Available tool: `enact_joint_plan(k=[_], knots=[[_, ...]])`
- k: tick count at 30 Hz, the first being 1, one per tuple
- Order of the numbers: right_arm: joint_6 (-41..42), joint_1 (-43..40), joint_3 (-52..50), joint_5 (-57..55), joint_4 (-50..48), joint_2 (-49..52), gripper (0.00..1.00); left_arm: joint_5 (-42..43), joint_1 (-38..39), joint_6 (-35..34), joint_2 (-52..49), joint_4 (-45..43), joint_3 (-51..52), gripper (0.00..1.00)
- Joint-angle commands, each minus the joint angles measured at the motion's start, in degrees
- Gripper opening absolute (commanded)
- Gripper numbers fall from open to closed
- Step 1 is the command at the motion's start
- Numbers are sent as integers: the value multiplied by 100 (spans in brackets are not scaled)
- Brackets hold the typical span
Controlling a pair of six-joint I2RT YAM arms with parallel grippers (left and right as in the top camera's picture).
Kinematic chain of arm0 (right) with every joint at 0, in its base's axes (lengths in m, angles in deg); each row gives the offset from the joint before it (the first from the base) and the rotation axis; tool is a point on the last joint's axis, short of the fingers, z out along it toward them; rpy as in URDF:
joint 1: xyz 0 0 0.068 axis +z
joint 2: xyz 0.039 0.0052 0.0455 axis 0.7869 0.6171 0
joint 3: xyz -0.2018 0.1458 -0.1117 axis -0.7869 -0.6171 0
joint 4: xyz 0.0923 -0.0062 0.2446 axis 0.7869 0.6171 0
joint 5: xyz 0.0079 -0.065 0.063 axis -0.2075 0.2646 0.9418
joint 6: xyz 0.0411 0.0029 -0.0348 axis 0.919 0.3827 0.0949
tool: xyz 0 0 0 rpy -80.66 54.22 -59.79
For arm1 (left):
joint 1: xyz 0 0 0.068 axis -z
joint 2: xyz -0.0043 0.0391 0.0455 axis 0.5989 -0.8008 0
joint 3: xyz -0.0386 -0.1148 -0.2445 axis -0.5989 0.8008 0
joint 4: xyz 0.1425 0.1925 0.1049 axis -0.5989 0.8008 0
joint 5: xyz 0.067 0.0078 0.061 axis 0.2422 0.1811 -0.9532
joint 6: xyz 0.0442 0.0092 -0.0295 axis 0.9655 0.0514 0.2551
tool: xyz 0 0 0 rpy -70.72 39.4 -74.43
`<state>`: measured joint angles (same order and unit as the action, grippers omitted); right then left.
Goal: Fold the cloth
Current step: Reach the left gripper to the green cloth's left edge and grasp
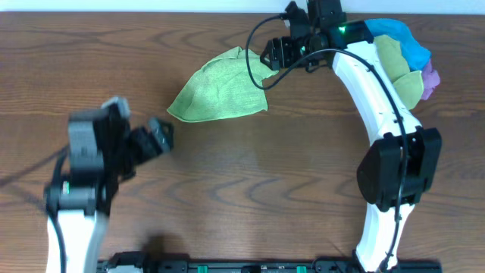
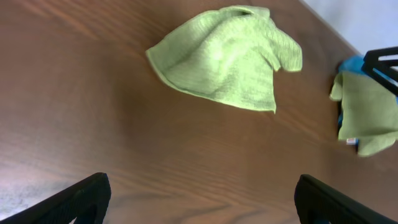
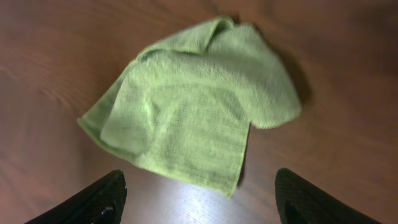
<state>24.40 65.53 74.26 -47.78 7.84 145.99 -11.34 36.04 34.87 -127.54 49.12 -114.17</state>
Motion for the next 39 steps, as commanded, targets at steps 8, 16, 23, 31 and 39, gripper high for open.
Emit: enact_joint_plan(k=[8, 16, 23, 31, 39], knots=[[310, -367, -1403, 1246, -446, -149, 74, 1172, -31, 920, -2277, 50, -872, 96], [542, -354, -1685, 1364, -820, -149, 72, 1150, -31, 767, -3285, -651, -868, 96], [584, -354, -1685, 1567, -828, -149, 70, 1147, -31, 291, -4168, -1432, -868, 95], [584, -354, -1685, 1631, -824, -149, 68, 1099, -33, -127, -4605, -2006, -868, 95], [584, -354, -1685, 1786, -824, -149, 66, 647, -31, -796, -4865, -2557, -861, 96]])
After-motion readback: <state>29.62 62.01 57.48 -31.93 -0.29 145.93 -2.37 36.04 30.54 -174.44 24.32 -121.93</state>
